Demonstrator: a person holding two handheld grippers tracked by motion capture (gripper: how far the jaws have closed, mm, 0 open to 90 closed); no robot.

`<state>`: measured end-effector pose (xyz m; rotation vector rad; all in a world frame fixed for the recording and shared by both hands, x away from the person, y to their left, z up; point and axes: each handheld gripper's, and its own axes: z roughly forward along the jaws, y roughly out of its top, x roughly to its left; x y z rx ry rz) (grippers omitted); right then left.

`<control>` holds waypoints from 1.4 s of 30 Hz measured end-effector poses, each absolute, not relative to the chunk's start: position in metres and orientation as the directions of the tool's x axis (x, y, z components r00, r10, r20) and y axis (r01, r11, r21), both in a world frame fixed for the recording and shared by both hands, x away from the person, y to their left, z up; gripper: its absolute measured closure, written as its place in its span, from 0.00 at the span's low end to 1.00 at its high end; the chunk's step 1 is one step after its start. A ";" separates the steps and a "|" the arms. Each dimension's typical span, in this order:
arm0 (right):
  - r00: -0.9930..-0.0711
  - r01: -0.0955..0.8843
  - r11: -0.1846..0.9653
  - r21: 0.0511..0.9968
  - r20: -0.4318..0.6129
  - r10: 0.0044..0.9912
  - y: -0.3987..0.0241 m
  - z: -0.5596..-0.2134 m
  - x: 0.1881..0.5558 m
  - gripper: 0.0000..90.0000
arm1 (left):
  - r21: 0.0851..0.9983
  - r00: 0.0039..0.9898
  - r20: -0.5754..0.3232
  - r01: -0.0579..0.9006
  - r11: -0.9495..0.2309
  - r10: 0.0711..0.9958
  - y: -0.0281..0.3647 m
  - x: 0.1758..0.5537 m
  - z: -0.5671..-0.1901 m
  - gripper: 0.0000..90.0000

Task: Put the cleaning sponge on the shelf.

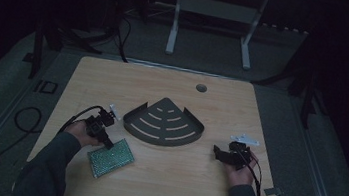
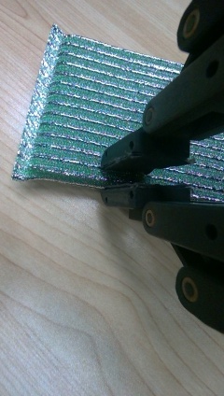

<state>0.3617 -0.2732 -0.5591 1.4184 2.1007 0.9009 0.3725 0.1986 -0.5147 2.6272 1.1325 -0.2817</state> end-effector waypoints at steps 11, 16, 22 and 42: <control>-0.371 0.636 0.258 0.727 -0.005 0.929 -0.273 -0.559 0.362 0.20 | 0.156 0.658 -0.292 0.749 -0.644 0.695 0.200 0.375 -0.512 1.00; -0.371 0.636 0.258 0.727 -0.005 0.929 -0.273 -0.559 0.362 0.20 | 0.176 0.647 -0.296 0.760 -0.626 0.703 0.205 0.373 -0.506 1.00; -0.371 0.636 0.259 0.727 -0.005 0.929 -0.273 -0.559 0.362 0.20 | 0.200 0.644 -0.293 0.764 -0.614 0.706 0.211 0.371 -0.498 1.00; -0.371 0.636 0.258 0.727 -0.005 0.929 -0.273 -0.559 0.362 0.20 | 0.260 0.644 -0.268 0.765 -0.590 0.717 0.221 0.372 -0.464 1.00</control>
